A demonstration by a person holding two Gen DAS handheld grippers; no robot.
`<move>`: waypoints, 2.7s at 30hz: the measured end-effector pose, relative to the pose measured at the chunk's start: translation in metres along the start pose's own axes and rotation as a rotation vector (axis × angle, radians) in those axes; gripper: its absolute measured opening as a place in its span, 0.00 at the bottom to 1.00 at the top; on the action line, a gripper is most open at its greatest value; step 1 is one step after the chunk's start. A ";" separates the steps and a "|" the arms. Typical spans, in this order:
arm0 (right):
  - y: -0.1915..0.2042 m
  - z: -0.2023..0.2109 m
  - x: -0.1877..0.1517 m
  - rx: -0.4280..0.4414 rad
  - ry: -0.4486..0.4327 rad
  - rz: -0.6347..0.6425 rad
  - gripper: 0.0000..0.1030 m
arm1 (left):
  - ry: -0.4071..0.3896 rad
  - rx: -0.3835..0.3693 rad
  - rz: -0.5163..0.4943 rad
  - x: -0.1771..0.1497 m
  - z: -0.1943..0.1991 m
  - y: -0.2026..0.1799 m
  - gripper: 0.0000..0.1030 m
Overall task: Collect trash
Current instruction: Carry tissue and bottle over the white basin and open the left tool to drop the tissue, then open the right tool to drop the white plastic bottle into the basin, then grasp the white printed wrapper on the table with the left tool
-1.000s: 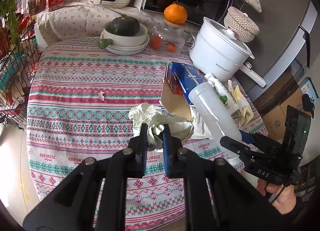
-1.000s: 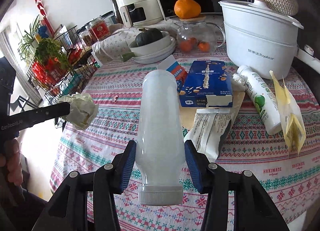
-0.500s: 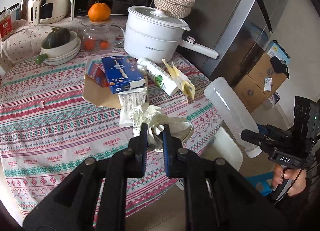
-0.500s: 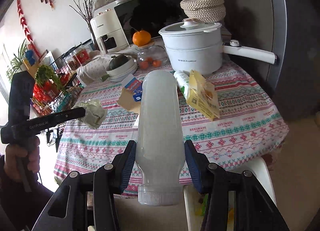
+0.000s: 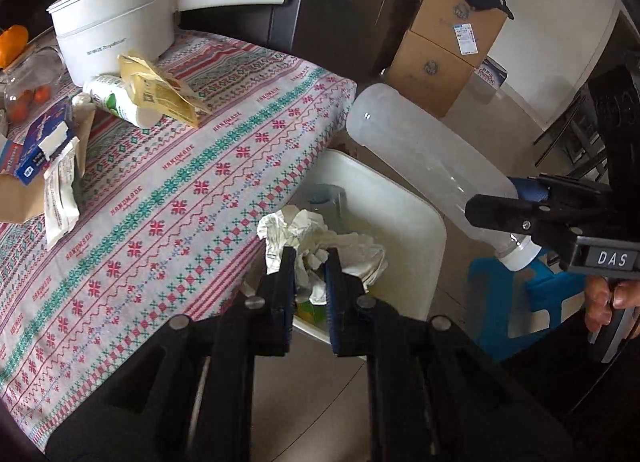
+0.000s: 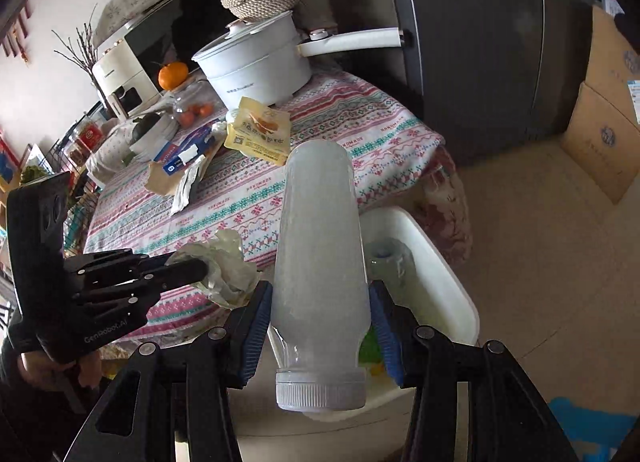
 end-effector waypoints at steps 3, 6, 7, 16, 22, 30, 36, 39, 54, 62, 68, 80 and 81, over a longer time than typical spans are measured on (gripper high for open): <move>-0.016 -0.005 -0.011 -0.018 0.038 -0.032 0.49 | 0.033 0.021 -0.026 -0.005 -0.024 -0.003 0.15; -0.028 -0.011 -0.021 -0.022 0.070 -0.056 0.49 | 0.054 0.047 -0.048 -0.008 -0.043 -0.003 0.15; -0.031 -0.014 -0.024 -0.025 0.082 -0.059 0.49 | 0.063 0.059 -0.053 -0.009 -0.050 -0.003 0.15; -0.043 -0.033 -0.035 -0.052 0.150 -0.082 0.49 | 0.095 0.077 -0.066 -0.011 -0.061 0.000 0.26; -0.043 -0.037 -0.034 -0.053 0.162 -0.084 0.49 | 0.029 0.076 -0.047 -0.002 -0.030 0.004 0.55; -0.029 -0.055 -0.035 -0.048 0.219 -0.056 0.49 | -0.059 0.144 -0.012 0.007 0.020 0.029 0.79; -0.018 -0.086 -0.045 -0.047 0.326 -0.037 0.49 | -0.090 0.177 0.060 0.004 0.041 0.056 0.83; -0.011 -0.102 -0.049 -0.054 0.366 -0.023 0.49 | -0.098 0.189 0.093 0.001 0.049 0.068 0.83; 0.007 -0.089 -0.025 -0.071 0.274 0.016 0.72 | -0.123 0.222 0.165 -0.011 0.084 0.100 0.88; 0.033 -0.034 0.017 -0.107 0.024 0.086 0.79 | -0.186 0.265 0.228 -0.004 0.113 0.121 0.94; 0.061 -0.004 0.043 -0.102 -0.152 0.131 0.83 | -0.234 0.346 0.281 -0.001 0.135 0.147 0.97; 0.110 -0.009 0.081 -0.009 -0.204 0.151 0.86 | -0.259 0.393 0.445 0.004 0.149 0.216 0.97; 0.113 -0.013 0.084 -0.007 -0.200 0.152 0.86 | -0.255 0.388 0.461 0.005 0.145 0.224 0.97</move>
Point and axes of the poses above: each gripper's, at about its wrist camera, not at the fingertips, and z roughly against the way its jaws point, y to its left, x to its top, the point moved 7 cm from there along -z, roughly the way its jaws point, and after that the axes turned 8 degrees about -x, right-handed, at the moved point
